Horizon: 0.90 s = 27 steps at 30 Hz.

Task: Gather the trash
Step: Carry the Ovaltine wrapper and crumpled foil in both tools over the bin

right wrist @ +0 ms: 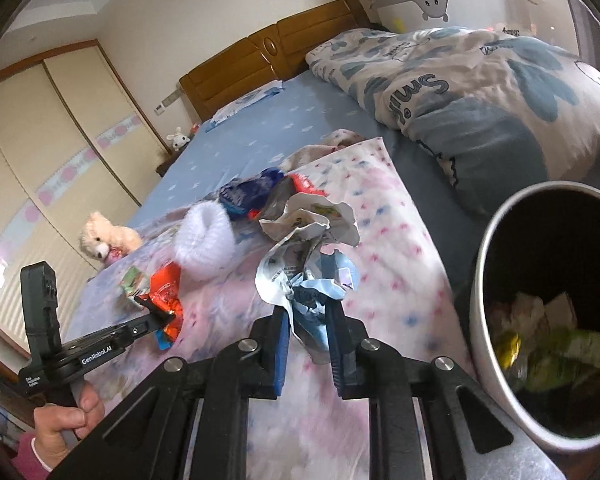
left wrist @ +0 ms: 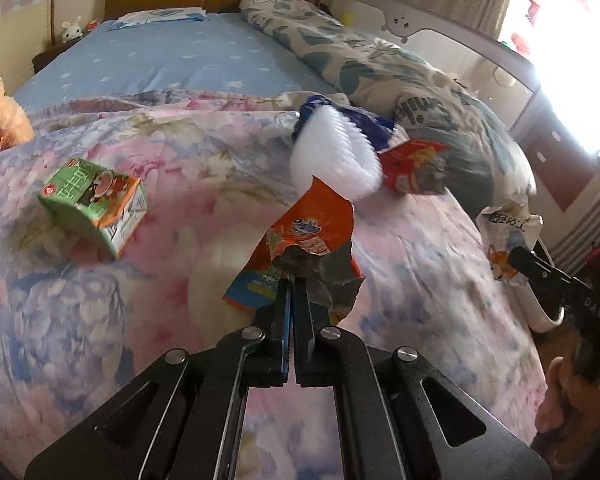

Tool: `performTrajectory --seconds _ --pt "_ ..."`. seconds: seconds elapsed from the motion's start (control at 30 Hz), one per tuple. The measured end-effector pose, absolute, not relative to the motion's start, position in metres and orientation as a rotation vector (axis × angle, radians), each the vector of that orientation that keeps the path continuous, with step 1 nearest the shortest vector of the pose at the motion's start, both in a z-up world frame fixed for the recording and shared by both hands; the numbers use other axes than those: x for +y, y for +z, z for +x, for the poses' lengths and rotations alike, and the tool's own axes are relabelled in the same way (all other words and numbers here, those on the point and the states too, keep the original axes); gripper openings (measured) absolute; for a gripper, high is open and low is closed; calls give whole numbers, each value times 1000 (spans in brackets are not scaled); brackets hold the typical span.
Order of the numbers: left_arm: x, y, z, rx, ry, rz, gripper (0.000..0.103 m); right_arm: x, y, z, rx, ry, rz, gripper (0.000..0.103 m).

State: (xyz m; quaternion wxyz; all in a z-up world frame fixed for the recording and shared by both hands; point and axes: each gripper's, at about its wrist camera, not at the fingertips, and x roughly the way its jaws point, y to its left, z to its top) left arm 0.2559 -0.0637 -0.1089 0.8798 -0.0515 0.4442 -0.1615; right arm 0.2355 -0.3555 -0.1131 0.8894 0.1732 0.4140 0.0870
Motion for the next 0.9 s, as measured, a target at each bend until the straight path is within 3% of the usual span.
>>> performTrajectory --seconds 0.9 --pt "-168 -79 187 881 -604 26 0 -409 -97 135 808 37 435 17"
